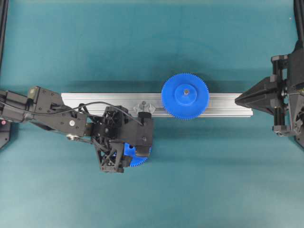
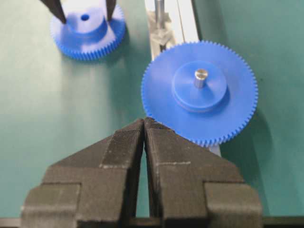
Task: Find the location of the shaft and insert the small gear.
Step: 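Close the left gripper on the small blue gear's hub and lift it, then carry the gear with the left gripper over the empty left shaft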
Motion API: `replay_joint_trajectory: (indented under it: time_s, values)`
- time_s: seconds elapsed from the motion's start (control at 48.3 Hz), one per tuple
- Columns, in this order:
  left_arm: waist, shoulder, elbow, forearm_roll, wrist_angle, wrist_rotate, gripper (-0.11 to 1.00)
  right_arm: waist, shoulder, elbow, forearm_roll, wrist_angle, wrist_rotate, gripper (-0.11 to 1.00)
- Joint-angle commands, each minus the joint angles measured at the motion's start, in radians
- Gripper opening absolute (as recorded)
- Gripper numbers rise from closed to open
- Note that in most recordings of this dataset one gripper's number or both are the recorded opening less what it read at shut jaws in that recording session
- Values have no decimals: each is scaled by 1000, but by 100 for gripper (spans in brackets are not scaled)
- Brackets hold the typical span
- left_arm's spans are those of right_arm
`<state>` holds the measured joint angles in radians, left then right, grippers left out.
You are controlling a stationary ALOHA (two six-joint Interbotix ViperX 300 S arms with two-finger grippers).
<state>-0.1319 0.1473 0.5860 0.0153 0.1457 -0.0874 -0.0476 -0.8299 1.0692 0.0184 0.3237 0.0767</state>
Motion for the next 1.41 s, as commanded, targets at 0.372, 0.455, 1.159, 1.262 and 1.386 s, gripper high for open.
replay_joint_trajectory:
  time_s: [0.372,0.455,1.159,1.262,1.386]
  values:
    - [-3,-3,-14,3,69,-12,89,-2,-11,-2,3,-8,9,12]
    - [-3,-2,-18,2,98,-12,89,-2,-11,-2,2,-8,9,12]
    - [15,-135,-86,3,123,57,65,-2,-38,20,3,-9,25,12]
    - [40,-176,-86,3,123,58,65,-2,-52,29,3,-9,41,12]
    - [81,-222,-87,3,123,63,65,-2,-69,34,2,-9,44,12]
